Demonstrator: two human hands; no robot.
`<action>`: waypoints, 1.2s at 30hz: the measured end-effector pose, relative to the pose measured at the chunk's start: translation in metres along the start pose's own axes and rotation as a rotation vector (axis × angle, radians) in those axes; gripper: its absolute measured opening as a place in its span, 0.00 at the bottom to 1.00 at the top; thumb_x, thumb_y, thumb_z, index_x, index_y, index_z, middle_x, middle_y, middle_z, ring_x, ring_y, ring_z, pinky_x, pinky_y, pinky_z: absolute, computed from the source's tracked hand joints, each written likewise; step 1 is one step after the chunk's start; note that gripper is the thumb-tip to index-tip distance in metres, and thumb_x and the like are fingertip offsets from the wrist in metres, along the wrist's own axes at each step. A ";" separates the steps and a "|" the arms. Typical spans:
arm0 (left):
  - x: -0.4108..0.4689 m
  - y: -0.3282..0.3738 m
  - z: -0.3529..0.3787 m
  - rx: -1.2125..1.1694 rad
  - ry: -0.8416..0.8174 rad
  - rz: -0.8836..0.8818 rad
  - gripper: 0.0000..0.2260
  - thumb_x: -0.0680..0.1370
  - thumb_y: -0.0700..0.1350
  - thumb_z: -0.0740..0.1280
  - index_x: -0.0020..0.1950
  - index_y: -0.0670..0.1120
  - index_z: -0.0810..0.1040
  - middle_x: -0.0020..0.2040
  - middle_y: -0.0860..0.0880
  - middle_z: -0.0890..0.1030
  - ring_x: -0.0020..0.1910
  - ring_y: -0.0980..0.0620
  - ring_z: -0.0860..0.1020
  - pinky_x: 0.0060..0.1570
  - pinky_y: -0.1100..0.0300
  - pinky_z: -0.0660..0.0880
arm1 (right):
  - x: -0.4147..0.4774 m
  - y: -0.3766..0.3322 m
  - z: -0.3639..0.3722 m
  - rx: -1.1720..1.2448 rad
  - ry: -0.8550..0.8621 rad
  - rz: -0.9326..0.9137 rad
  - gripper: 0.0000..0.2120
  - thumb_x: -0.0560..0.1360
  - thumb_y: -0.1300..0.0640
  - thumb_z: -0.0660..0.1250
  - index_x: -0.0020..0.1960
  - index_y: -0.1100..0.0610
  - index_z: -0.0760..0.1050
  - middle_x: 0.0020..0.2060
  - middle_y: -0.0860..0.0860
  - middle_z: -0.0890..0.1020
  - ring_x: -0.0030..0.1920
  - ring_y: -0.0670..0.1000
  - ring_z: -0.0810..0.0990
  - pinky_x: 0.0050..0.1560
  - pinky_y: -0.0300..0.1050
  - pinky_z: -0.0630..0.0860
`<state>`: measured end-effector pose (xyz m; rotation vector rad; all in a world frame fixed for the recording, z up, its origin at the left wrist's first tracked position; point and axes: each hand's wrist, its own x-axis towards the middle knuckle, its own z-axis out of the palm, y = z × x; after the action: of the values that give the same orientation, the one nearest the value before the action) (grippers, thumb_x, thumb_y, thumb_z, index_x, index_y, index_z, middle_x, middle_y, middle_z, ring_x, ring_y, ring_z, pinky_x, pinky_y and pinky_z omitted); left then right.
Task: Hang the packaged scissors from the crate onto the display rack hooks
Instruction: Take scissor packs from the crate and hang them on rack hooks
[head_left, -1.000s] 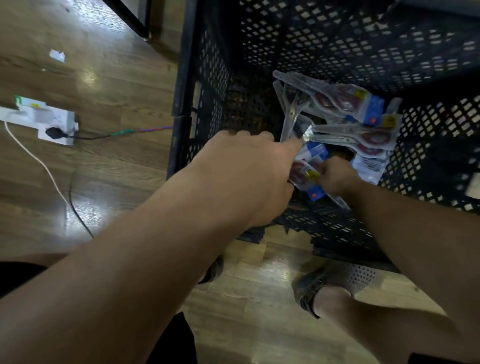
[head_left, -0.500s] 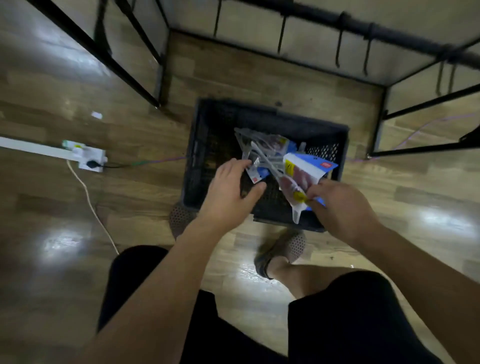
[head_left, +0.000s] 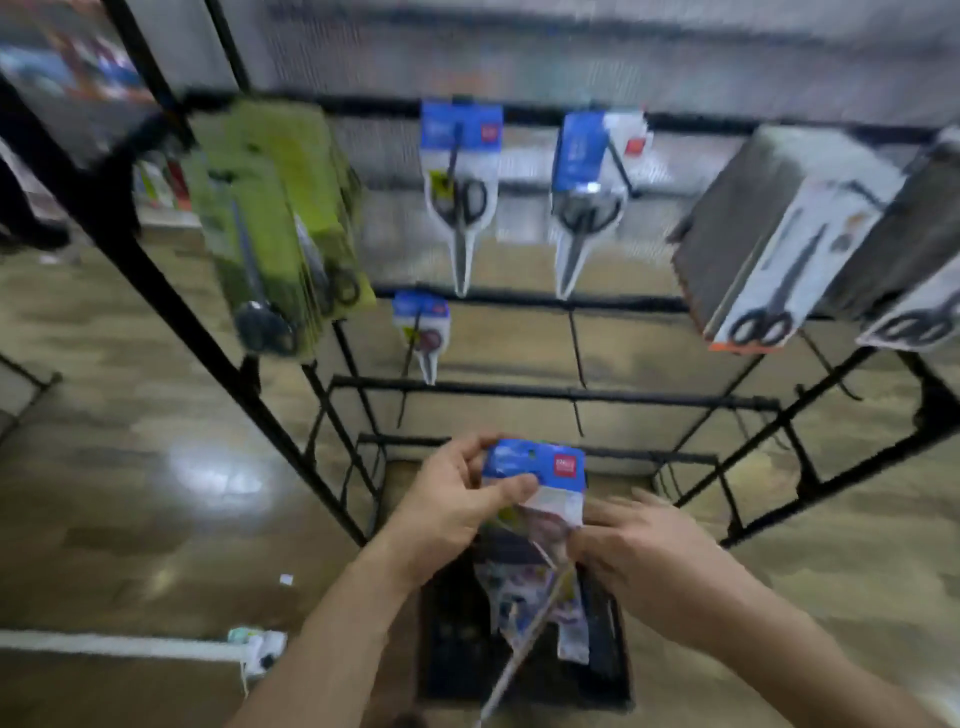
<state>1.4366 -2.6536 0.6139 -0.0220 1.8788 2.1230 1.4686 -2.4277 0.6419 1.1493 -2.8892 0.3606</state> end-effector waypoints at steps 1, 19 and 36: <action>-0.001 0.023 -0.004 -0.001 0.017 0.051 0.19 0.68 0.39 0.77 0.57 0.43 0.77 0.45 0.48 0.88 0.41 0.55 0.85 0.41 0.62 0.81 | 0.002 -0.005 -0.013 0.051 0.045 0.058 0.11 0.69 0.53 0.66 0.50 0.43 0.73 0.43 0.40 0.80 0.39 0.50 0.82 0.33 0.44 0.76; -0.084 0.157 0.059 0.022 0.368 0.403 0.06 0.82 0.35 0.65 0.56 0.41 0.79 0.45 0.44 0.85 0.41 0.48 0.84 0.41 0.57 0.82 | -0.042 0.003 -0.152 0.833 0.524 0.248 0.23 0.73 0.77 0.68 0.45 0.48 0.86 0.40 0.51 0.86 0.41 0.44 0.80 0.43 0.45 0.76; -0.056 0.152 0.040 0.023 0.294 0.441 0.05 0.80 0.36 0.69 0.51 0.45 0.82 0.41 0.49 0.86 0.38 0.53 0.84 0.36 0.61 0.80 | -0.033 -0.015 -0.154 1.194 0.894 0.492 0.07 0.76 0.68 0.71 0.53 0.63 0.81 0.42 0.57 0.87 0.40 0.51 0.86 0.38 0.39 0.82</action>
<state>1.4617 -2.6413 0.7788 0.0998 2.2450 2.4983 1.4916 -2.3825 0.7917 0.0342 -1.9214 2.0846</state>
